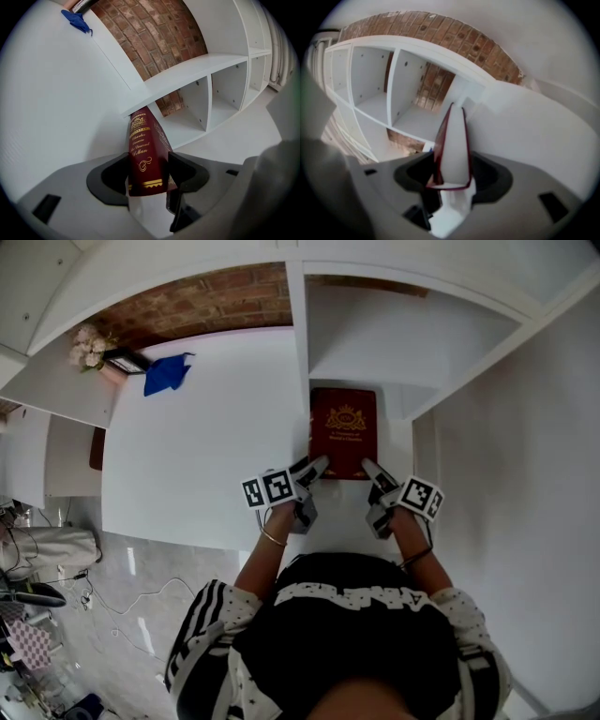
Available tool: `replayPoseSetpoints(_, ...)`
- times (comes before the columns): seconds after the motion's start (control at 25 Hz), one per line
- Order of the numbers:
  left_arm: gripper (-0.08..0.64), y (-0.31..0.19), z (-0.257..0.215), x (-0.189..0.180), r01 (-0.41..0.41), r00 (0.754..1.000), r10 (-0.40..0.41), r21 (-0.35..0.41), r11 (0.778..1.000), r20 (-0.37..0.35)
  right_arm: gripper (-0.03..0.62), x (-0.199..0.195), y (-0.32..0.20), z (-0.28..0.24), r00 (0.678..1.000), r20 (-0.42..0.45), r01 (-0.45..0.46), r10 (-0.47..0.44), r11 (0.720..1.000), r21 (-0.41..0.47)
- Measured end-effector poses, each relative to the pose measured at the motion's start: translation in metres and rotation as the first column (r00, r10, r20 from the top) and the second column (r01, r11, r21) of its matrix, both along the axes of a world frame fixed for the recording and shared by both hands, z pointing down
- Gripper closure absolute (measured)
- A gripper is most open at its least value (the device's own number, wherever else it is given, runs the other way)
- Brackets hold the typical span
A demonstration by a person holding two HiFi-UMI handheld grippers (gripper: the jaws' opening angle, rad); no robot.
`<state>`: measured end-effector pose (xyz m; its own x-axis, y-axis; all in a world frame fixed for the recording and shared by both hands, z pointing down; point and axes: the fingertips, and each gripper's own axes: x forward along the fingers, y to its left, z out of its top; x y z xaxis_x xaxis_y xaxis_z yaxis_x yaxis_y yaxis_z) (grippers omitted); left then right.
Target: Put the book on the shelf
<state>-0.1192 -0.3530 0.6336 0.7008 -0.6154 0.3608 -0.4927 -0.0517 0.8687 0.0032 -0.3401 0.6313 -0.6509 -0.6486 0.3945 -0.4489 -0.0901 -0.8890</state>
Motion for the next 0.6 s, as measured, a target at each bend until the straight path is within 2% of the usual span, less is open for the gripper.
replayPoseSetpoints(0.2,0.278,-0.012,0.003,-0.001,0.016,1.0,-0.016,0.001,1.0,0.008,0.329,0.001,-0.012,0.005,1.0,-0.002,-0.013,0.013,1.0,0.0)
replayPoseSetpoints(0.36,0.278,-0.019,0.005,-0.001,0.033,0.999,-0.033,0.003,0.999,0.009,0.329,-0.001,-0.023,0.005,1.0,0.009,0.0,0.0,0.999,0.038)
replayPoseSetpoints(0.6,0.278,-0.026,0.006,0.001,0.047,0.999,-0.047,0.001,0.999,0.005,0.328,0.002,-0.03,0.006,1.0,-0.015,0.002,-0.002,1.0,0.028)
